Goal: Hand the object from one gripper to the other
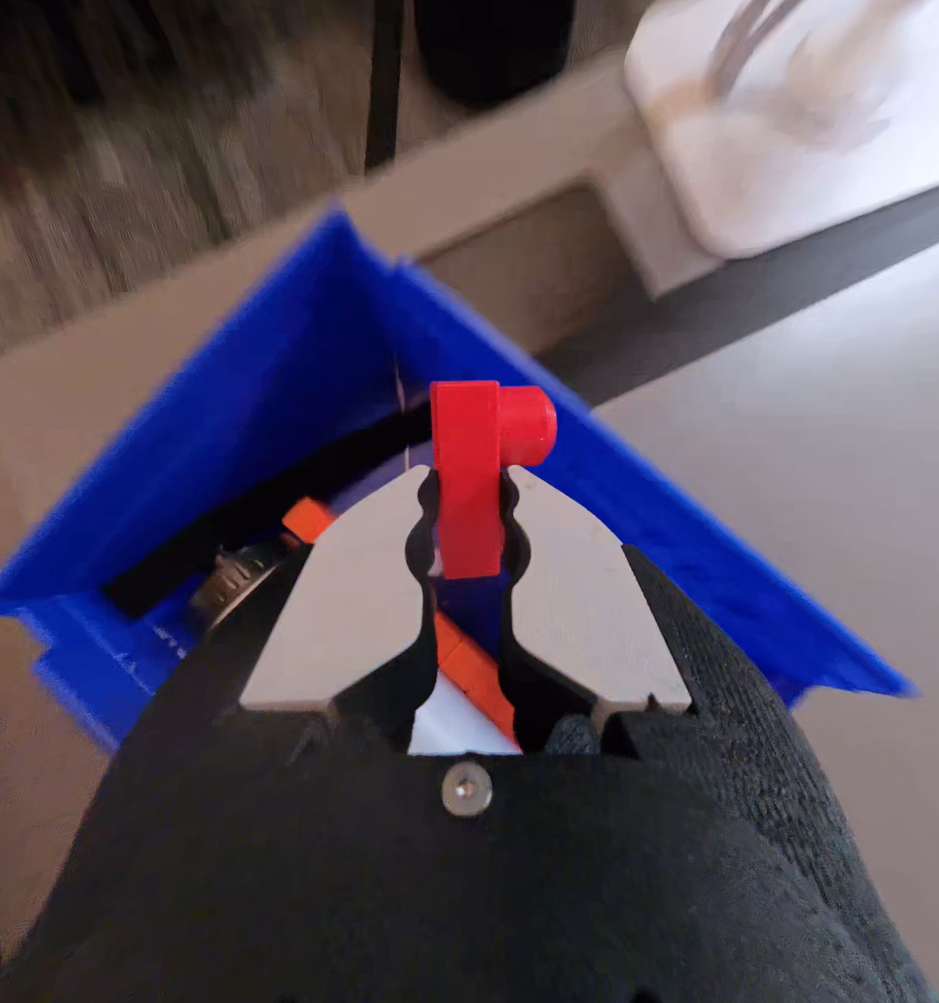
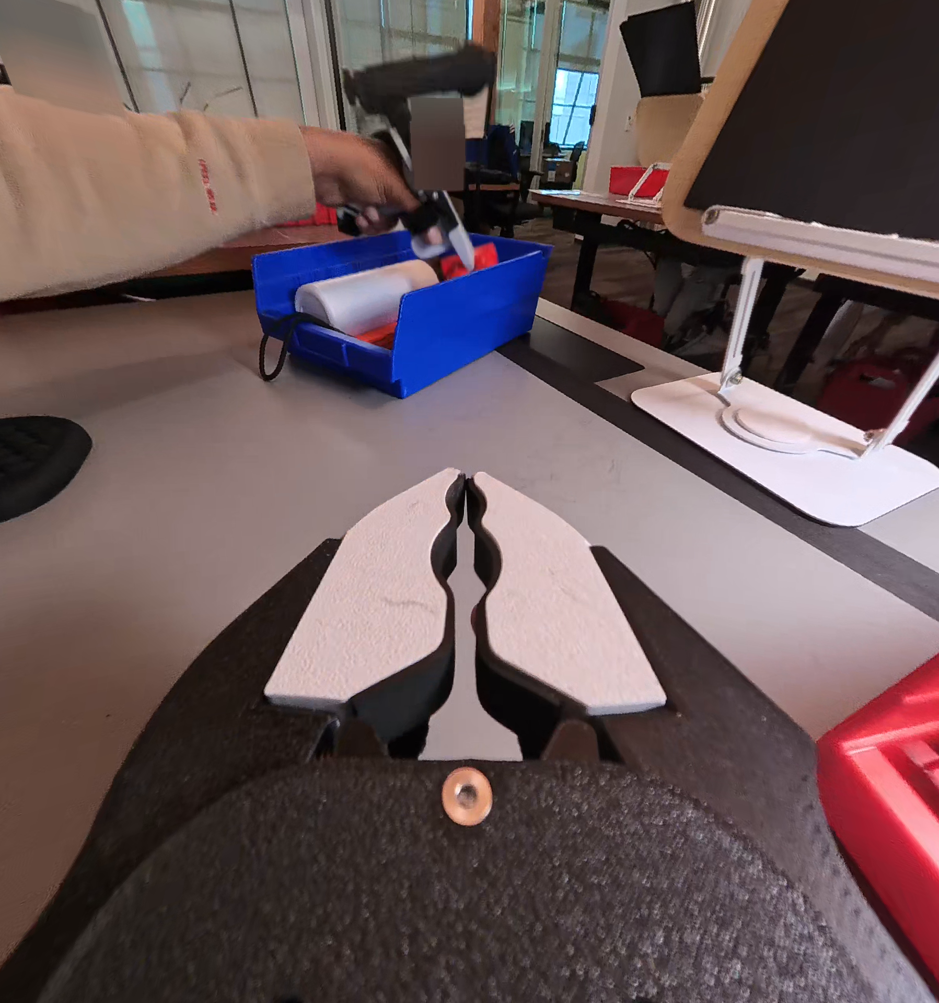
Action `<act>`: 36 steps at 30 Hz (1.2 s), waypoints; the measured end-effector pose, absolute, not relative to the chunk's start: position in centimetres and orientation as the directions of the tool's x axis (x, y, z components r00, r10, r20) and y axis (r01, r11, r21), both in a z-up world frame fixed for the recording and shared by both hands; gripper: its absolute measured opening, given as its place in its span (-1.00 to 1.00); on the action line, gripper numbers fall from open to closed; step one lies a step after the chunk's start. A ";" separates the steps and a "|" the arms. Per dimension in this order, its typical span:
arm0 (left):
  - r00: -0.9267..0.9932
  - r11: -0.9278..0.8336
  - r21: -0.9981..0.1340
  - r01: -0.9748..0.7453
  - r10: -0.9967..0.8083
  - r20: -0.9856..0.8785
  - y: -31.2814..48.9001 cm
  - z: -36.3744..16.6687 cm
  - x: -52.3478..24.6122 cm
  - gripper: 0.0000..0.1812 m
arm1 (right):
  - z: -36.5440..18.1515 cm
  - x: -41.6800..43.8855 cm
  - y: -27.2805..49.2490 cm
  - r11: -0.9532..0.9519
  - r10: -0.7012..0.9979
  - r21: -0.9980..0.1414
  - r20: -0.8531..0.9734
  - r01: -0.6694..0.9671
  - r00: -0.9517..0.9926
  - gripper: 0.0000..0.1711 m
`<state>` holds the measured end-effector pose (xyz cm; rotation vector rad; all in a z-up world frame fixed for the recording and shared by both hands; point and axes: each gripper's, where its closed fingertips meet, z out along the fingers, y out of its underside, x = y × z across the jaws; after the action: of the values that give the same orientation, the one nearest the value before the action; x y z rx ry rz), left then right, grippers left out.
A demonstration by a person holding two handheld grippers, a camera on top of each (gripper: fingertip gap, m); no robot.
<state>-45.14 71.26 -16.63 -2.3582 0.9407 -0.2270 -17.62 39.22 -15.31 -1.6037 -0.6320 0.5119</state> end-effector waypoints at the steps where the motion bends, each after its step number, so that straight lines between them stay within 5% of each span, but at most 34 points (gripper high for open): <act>1: 0.727 -0.531 -0.656 -0.537 -0.685 -0.040 70.6 -13.9 -44.4 -0.76 | -15.0 -17.7 39.2 -0.062 0.659 -0.992 0.044 0.113 0.751 -1.00; 5: 0.562 -0.299 -0.882 -0.363 -0.826 0.048 63.0 -4.3 -39.5 -0.76 | -13.1 -18.3 39.6 -0.009 0.643 -0.990 0.103 0.142 0.759 -0.94; 10: 0.163 -0.123 -0.974 -0.192 -0.982 0.092 49.2 0.3 -32.6 -0.76 | -6.5 -20.9 39.8 0.087 0.664 -0.991 0.133 0.100 0.736 -0.74; 15: -0.124 0.087 -0.976 -0.199 -0.990 -0.062 39.1 -1.0 -28.0 -0.76 | 0.0 -24.3 37.6 0.121 0.767 -0.988 0.157 0.099 0.623 -0.49; 19: -0.216 0.155 -0.959 -0.236 -0.971 -0.104 35.6 -2.7 -26.6 -0.76 | -1.5 -25.5 35.2 0.108 0.832 -0.969 0.211 0.223 0.514 -0.43; 32: -0.431 0.089 -0.971 -0.222 -0.902 0.016 32.7 -4.1 -26.7 -0.76 | -3.0 -27.9 32.6 0.059 0.960 -0.996 0.073 0.061 0.269 -0.39; 36: -0.431 0.082 -0.978 -0.193 -0.902 0.010 32.8 -3.9 -26.5 -0.77 | -2.9 -28.1 32.3 0.143 0.941 -0.983 0.170 0.113 0.292 -0.48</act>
<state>-26.55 32.76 -3.95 -1.0902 1.7148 -1.3949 -28.07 32.30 -2.91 -1.2850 -1.1159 0.8251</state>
